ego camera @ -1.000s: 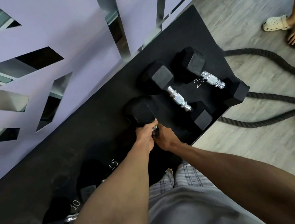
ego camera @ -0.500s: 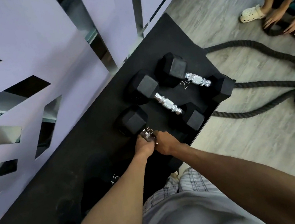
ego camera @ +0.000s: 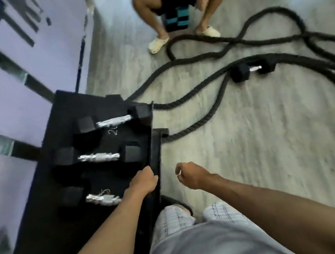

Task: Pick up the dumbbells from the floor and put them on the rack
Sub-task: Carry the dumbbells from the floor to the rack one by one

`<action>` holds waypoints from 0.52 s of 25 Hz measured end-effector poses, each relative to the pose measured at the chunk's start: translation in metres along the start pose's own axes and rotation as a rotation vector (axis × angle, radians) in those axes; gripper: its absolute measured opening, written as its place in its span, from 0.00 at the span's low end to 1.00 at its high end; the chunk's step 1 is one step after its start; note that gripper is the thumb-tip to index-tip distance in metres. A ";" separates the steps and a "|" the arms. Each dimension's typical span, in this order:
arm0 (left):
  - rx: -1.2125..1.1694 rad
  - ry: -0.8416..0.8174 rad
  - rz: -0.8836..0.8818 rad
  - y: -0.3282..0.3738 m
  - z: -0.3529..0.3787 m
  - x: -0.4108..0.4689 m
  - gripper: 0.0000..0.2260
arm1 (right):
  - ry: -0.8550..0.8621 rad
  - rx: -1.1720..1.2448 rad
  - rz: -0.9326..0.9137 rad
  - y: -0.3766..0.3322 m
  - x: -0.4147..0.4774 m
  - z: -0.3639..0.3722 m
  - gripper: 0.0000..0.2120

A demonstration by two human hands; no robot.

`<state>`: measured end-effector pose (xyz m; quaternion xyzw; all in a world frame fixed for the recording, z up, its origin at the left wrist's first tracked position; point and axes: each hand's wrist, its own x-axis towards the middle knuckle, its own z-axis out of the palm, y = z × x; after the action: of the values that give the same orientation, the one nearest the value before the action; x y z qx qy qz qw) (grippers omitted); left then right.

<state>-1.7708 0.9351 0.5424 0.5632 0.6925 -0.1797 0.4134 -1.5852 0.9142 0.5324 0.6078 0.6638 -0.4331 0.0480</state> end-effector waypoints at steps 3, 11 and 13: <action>0.155 -0.073 0.203 0.098 0.058 -0.015 0.08 | 0.121 0.083 0.156 0.107 -0.071 -0.012 0.13; 0.621 -0.275 0.598 0.293 0.233 -0.074 0.10 | 0.320 0.412 0.571 0.310 -0.281 0.043 0.13; 0.773 -0.315 0.671 0.334 0.275 -0.097 0.12 | 0.388 0.560 0.673 0.337 -0.328 0.064 0.12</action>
<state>-1.3566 0.7779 0.5263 0.8309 0.2876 -0.3619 0.3096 -1.2444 0.5840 0.5118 0.8481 0.2849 -0.4343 -0.1047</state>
